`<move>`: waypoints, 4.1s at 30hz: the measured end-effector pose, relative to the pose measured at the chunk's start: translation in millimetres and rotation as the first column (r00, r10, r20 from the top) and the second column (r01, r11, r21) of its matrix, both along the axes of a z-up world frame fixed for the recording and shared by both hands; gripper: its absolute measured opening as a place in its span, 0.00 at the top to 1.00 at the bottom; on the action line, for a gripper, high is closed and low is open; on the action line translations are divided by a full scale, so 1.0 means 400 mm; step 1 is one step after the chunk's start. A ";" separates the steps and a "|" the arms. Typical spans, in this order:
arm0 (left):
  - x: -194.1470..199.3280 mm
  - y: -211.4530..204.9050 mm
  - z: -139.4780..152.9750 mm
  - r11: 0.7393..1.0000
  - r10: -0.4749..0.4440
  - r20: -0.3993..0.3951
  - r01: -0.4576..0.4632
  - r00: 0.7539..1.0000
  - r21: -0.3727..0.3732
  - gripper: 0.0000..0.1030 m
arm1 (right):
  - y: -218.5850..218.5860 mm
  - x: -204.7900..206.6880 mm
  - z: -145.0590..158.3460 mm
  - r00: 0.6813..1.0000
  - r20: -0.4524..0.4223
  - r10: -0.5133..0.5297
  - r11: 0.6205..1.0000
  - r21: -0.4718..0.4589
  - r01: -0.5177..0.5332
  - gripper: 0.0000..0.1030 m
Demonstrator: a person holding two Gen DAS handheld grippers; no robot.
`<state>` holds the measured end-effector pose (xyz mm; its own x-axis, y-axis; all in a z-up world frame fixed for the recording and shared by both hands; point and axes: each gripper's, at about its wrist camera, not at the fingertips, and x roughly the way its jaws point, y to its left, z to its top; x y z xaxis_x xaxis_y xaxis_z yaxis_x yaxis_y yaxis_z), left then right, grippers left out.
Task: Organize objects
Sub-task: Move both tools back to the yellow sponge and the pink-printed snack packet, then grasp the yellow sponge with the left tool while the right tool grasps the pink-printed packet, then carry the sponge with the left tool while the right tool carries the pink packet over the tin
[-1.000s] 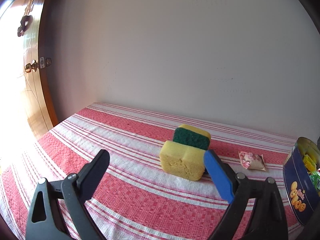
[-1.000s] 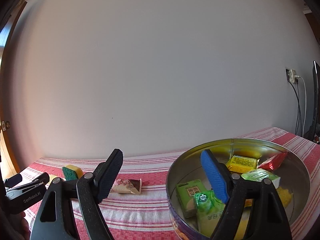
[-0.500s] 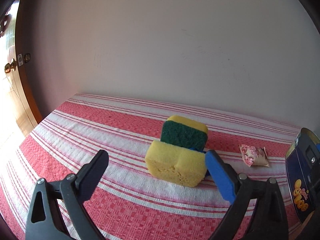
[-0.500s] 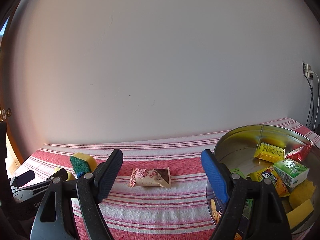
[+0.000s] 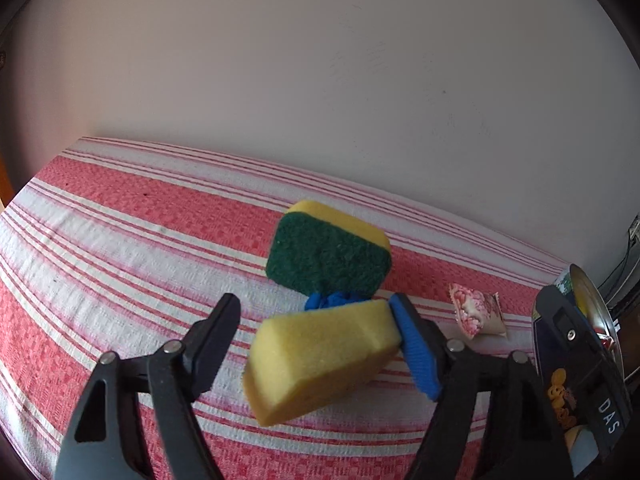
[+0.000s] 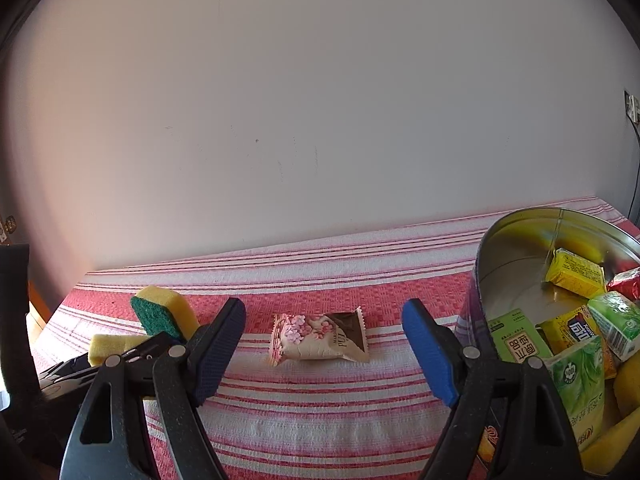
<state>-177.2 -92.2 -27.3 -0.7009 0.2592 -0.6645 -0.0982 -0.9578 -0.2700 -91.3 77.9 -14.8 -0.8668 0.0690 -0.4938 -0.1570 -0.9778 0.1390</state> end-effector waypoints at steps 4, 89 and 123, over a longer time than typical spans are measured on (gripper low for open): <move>0.042 0.031 0.023 0.991 -0.050 -0.044 0.044 0.998 -0.128 0.40 | 0.003 0.005 -0.001 1.000 -0.002 -0.007 1.000 -0.004 0.007 0.20; 0.283 0.075 0.132 0.985 0.048 -0.274 -0.091 0.961 -0.148 0.35 | 0.130 0.253 0.032 0.972 -0.153 0.179 0.982 0.095 -0.165 0.78; 0.366 0.574 0.221 0.982 -0.134 -0.311 0.085 0.941 -0.166 0.35 | 0.526 0.379 0.084 0.960 -0.261 -0.100 0.979 0.145 0.142 0.78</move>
